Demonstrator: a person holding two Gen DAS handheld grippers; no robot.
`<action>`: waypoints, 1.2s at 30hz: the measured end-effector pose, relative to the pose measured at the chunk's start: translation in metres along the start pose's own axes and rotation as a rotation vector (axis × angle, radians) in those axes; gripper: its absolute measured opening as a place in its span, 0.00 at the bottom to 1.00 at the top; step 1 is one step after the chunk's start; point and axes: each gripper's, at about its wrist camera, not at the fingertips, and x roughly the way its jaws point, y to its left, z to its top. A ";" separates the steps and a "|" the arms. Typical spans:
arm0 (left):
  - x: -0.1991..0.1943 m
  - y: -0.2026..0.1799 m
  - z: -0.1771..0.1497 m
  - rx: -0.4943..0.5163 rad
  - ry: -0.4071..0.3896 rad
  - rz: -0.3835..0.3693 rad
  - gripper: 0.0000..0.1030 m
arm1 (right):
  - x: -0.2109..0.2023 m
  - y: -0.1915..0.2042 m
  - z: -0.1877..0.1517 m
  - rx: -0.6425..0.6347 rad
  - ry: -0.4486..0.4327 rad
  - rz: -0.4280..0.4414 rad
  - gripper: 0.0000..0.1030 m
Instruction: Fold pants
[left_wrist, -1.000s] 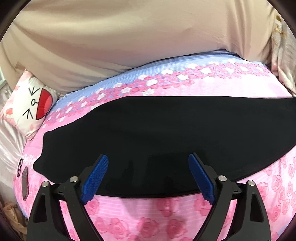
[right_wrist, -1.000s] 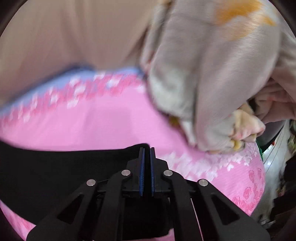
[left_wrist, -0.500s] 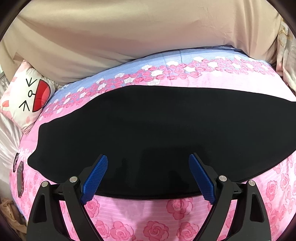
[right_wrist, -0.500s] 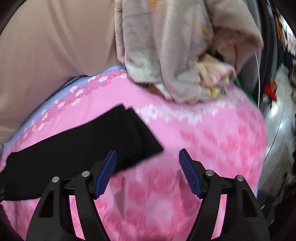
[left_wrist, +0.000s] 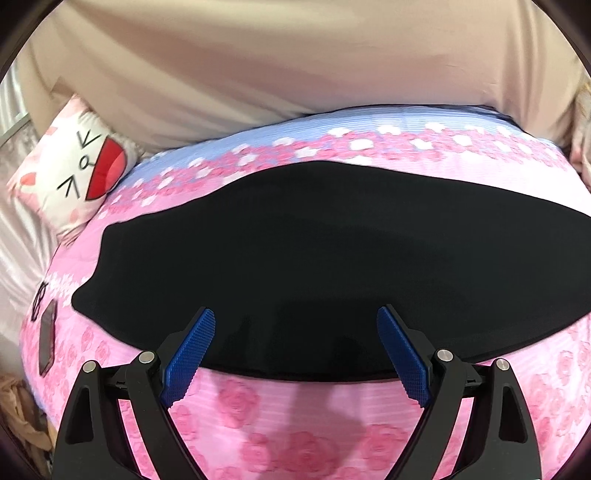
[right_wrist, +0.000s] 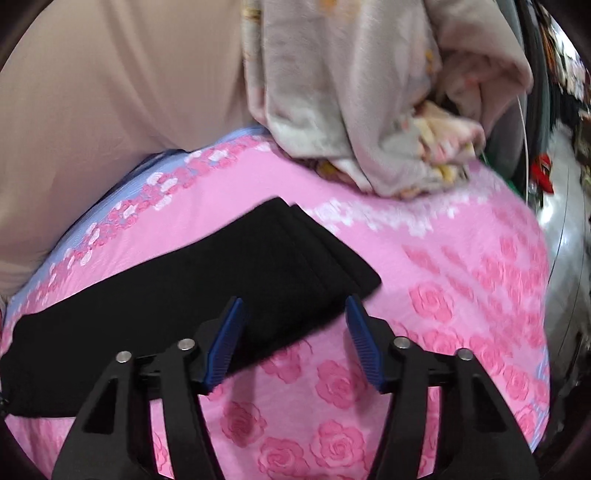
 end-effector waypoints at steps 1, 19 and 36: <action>0.002 0.004 0.000 -0.009 0.006 0.000 0.84 | 0.006 0.000 0.004 -0.002 0.008 -0.016 0.54; 0.001 -0.027 0.007 0.065 -0.007 -0.066 0.84 | 0.038 -0.009 0.028 -0.087 0.056 -0.107 0.21; -0.002 -0.014 0.004 0.028 -0.006 -0.067 0.84 | -0.019 0.026 0.008 -0.061 -0.041 -0.077 0.27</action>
